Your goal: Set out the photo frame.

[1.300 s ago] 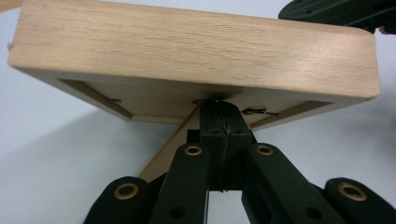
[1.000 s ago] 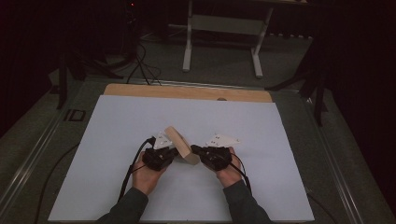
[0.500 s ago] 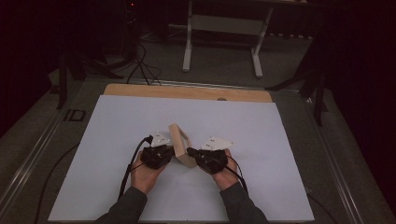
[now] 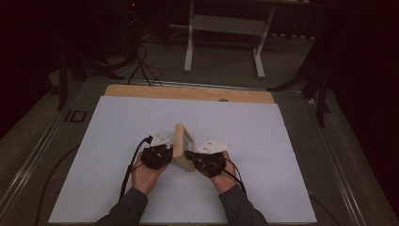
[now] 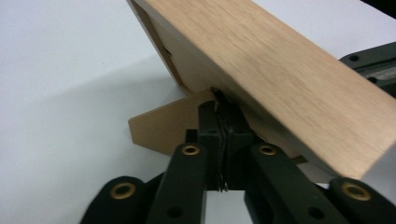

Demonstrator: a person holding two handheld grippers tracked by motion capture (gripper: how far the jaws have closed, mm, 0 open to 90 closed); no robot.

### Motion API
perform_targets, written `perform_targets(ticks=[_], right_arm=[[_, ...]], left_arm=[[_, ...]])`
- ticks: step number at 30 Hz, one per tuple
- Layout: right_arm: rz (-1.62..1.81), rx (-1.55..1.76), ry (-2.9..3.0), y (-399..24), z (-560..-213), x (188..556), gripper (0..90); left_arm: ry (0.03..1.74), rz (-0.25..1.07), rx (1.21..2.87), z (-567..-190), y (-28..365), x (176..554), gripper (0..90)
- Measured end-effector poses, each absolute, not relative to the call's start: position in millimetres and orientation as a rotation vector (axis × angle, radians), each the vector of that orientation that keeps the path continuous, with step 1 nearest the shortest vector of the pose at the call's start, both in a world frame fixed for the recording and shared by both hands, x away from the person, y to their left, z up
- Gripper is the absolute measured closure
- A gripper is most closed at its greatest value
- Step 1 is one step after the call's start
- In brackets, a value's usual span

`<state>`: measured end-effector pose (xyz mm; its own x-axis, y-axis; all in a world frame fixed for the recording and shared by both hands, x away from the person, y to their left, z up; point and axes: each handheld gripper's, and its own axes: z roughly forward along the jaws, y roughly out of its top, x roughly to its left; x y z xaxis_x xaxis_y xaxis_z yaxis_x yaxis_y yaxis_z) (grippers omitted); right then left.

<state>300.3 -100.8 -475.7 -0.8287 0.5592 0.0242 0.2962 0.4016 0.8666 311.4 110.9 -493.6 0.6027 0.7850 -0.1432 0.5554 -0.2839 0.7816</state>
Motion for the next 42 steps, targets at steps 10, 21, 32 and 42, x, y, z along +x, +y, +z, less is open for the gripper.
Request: perform_targets(ticks=[10, 21, 32, 42], right_arm=[[1.392, 0.746, 2.389, -105.3, -473.8, 301.8, 74.3], [1.413, 0.761, 2.402, -113.3, -470.9, 306.3, 55.5], [1.409, 0.785, 2.399, -120.4, -469.6, 310.1, 52.8], [1.393, 0.804, 2.399, -124.3, -470.3, 312.4, 51.6]], left_arm=[[1.140, 0.383, 1.927, -490.4, 126.2, 310.2, 63.0], [1.175, 0.378, 1.836, -479.3, 144.2, 305.2, 49.0], [1.155, 0.379, 1.774, -462.8, 151.6, 295.4, 44.4], [1.116, 0.385, 1.767, -455.0, 147.7, 290.2, 40.9]])
